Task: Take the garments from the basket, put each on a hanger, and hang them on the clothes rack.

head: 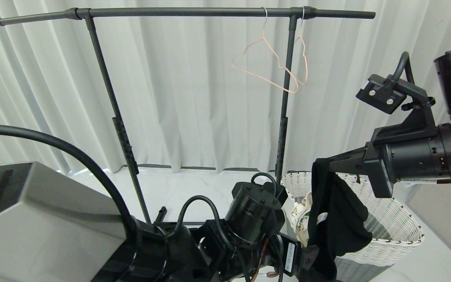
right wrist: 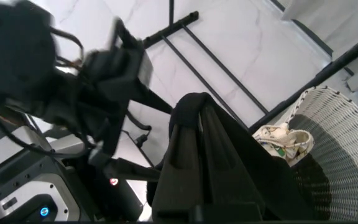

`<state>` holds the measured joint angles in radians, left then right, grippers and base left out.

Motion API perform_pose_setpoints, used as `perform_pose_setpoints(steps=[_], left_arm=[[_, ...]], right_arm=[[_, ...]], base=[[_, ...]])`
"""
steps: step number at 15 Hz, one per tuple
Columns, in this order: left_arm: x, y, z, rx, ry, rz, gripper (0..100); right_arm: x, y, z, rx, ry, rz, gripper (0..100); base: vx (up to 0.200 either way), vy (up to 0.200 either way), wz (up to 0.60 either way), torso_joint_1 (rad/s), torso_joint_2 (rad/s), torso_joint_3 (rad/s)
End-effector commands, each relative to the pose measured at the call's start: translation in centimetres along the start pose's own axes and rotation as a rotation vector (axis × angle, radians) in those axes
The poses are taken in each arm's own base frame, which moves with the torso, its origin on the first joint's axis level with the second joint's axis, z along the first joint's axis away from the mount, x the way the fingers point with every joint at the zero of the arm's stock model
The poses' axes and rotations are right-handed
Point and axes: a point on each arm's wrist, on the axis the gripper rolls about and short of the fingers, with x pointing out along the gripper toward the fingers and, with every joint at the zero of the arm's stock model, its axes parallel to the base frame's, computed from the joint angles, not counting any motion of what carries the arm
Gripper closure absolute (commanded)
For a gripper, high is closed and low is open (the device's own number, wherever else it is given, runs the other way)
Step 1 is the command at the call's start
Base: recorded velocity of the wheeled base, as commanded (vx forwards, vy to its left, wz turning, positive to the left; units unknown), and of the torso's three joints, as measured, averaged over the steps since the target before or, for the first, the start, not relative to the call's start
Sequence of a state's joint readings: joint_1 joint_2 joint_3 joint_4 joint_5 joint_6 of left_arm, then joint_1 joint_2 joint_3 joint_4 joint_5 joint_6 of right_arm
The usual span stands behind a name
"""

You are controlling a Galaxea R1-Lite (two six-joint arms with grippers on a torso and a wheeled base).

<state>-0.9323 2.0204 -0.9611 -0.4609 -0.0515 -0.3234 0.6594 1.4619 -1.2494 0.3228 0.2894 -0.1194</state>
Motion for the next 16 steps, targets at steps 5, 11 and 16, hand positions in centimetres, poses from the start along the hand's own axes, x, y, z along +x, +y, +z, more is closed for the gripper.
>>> perform_pose_setpoints(steps=[5,11,16], left_arm=[[2.4,0.5,-2.3,0.005,0.073,0.067,100],[-0.8,-0.4,0.1,0.011,-0.065,0.159,100],[-13.2,-1.3,5.5,-0.04,-0.241,0.139,100]], right_arm=[[-0.6,0.6,0.0,-0.013,-0.009,-0.001,100],[0.0,0.0,-1.1,0.012,0.038,-0.045,100],[0.1,-0.1,-1.3,0.023,0.006,-0.061,100]], base=[[0.0,0.0,0.0,0.0,0.0,0.0],[0.0,0.0,0.0,0.0,0.0,0.0],[0.0,0.0,0.0,0.0,0.0,0.0]])
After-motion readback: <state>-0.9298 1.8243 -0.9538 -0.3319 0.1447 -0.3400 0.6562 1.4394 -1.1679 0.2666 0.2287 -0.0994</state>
